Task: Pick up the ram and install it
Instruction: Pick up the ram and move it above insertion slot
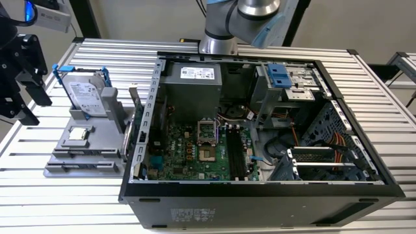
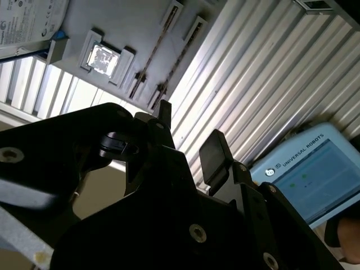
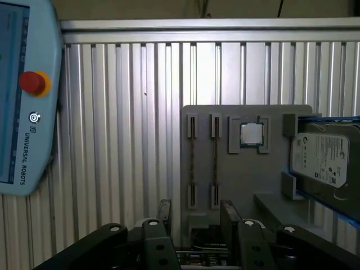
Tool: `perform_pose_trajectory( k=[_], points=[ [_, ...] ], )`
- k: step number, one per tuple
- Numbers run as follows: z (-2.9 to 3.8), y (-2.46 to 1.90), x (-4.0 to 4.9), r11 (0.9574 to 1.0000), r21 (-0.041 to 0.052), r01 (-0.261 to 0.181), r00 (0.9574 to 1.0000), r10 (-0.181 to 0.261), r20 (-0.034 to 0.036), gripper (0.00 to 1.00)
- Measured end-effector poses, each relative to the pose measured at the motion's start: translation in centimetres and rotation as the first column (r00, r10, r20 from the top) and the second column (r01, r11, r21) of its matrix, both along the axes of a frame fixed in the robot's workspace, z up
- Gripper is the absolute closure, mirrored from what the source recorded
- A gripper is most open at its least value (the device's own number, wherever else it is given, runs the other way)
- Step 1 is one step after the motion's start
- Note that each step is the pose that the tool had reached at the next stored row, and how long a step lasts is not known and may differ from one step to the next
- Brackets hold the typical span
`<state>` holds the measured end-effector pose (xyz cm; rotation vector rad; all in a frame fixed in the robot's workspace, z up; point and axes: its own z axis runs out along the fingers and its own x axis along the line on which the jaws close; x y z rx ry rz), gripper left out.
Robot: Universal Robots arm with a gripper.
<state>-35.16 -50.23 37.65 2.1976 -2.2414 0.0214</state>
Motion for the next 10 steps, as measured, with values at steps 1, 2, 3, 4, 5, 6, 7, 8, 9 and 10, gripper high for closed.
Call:
perform_pose_trajectory(
  k=[1, 2, 3, 4, 5, 6, 7, 8, 9, 10],
  points=[
    [-0.04, 0.01, 0.00, 1.0000, 0.0000, 0.000, 1.0000, 0.000, 0.0000, 0.00],
    [-0.08, 0.02, 0.00, 1.0000, -0.0002, 0.000, 1.0000, 0.000, 0.0000, 0.00],
    [-0.12, 0.03, 0.00, 1.0000, -0.0002, 0.000, 1.0000, 0.000, 0.0000, 0.00],
    [-0.16, 0.03, 0.00, 1.0000, -0.0003, 0.000, 1.0000, 0.000, 0.0000, 0.00],
    [-0.21, 0.04, 0.00, 1.0000, -0.0003, 0.000, 1.0000, 0.000, 0.0000, 0.00],
    [-0.25, 0.05, 0.00, 1.0000, -0.0004, 0.000, 1.0000, 0.000, 0.0000, 0.00],
    [-0.28, 0.06, 0.00, 1.0000, -0.0005, 0.000, 1.0000, 0.000, 0.0000, 0.00],
    [-0.32, 0.06, 0.00, 1.0000, -0.0006, 0.000, 1.0000, 0.000, 0.0000, 0.00],
    [-0.36, 0.07, 0.00, 1.0000, -0.0006, 0.000, 1.0000, 0.000, 0.0000, 0.00],
    [-0.39, 0.07, 0.00, 1.0000, -0.0007, 0.000, 1.0000, 0.000, 0.0000, 0.00]
  ],
)
